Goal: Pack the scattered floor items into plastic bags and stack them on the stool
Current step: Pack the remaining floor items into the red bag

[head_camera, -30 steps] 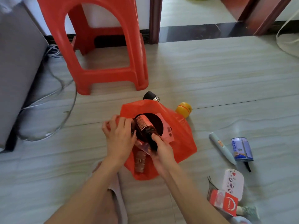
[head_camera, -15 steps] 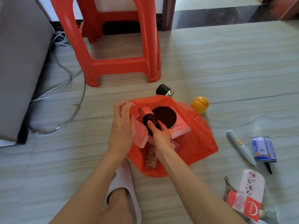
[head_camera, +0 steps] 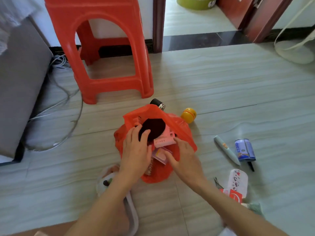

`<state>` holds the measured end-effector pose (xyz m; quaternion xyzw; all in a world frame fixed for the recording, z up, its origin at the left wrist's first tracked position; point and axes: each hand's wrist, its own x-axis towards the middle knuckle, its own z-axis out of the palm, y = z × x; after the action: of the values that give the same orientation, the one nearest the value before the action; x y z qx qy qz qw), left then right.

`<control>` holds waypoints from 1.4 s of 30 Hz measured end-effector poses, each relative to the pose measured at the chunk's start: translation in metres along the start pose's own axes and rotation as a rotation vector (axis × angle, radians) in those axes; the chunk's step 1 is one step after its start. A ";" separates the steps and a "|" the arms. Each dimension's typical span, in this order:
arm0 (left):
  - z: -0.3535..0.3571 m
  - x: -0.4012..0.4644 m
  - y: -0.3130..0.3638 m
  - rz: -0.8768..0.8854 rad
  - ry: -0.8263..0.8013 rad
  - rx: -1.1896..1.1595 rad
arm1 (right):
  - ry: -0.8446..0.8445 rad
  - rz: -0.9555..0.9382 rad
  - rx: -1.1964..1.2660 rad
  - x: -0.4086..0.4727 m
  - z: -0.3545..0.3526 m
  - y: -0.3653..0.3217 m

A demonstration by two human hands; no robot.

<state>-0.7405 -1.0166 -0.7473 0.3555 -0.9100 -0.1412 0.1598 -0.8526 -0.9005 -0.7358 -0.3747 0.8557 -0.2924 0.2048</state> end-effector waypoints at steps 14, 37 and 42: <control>0.082 -0.044 0.181 0.541 -0.499 0.049 | -0.256 0.041 -0.676 -0.070 -0.185 0.180; 0.190 -0.061 0.197 0.509 -0.734 -0.100 | -0.557 0.167 -0.580 -0.083 -0.081 0.357; 0.158 -0.054 0.196 0.360 -0.595 -0.250 | -0.465 0.345 -0.405 -0.080 -0.101 0.341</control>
<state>-0.8826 -0.8177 -0.8283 0.1109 -0.9404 -0.3180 -0.0471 -1.0375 -0.6177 -0.8729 -0.3141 0.8776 0.0152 0.3619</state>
